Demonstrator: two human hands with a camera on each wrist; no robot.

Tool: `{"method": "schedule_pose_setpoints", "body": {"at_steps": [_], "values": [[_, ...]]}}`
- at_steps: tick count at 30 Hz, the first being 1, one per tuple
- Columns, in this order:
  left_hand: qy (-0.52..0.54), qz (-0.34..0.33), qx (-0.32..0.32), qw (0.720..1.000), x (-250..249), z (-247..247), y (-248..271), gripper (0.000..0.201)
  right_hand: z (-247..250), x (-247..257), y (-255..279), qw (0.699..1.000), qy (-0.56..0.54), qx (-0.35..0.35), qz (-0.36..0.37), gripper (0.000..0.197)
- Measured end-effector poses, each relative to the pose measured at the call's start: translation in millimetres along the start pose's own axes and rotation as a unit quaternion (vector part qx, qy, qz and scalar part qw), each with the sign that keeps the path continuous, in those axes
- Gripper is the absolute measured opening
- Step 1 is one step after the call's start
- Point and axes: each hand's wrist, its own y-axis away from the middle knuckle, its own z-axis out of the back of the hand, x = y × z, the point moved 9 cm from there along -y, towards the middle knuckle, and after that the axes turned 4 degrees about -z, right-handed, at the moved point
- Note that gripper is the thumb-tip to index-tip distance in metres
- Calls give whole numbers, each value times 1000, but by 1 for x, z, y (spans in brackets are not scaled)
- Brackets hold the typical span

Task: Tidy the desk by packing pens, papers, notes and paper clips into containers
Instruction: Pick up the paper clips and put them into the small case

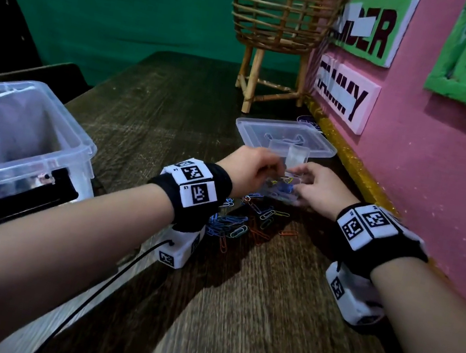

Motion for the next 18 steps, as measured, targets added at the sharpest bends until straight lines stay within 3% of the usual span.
{"method": "schedule_pose_setpoints", "body": {"at_steps": [6, 9, 12, 16, 18], "values": [[-38, 88, 18, 995, 24, -5, -4, 31, 37, -10, 4, 984, 42, -160, -62, 42], [-89, 125, 148, 977, 35, -33, -7, 34, 52, -14, 8, 970, 43, -226, -80, 43], [-97, 131, 267, 950, 33, -59, -10, 41, 56, -16, 9, 963, 43, -250, -89, 45], [-71, 87, 361, 926, 13, -84, -17, 51, 57, -16, 8, 963, 52, -250, -87, 44], [-74, 56, 379, 921, 4, -88, -16, 47, 57, -16, 8, 963, 56, -247, -87, 44]]}}
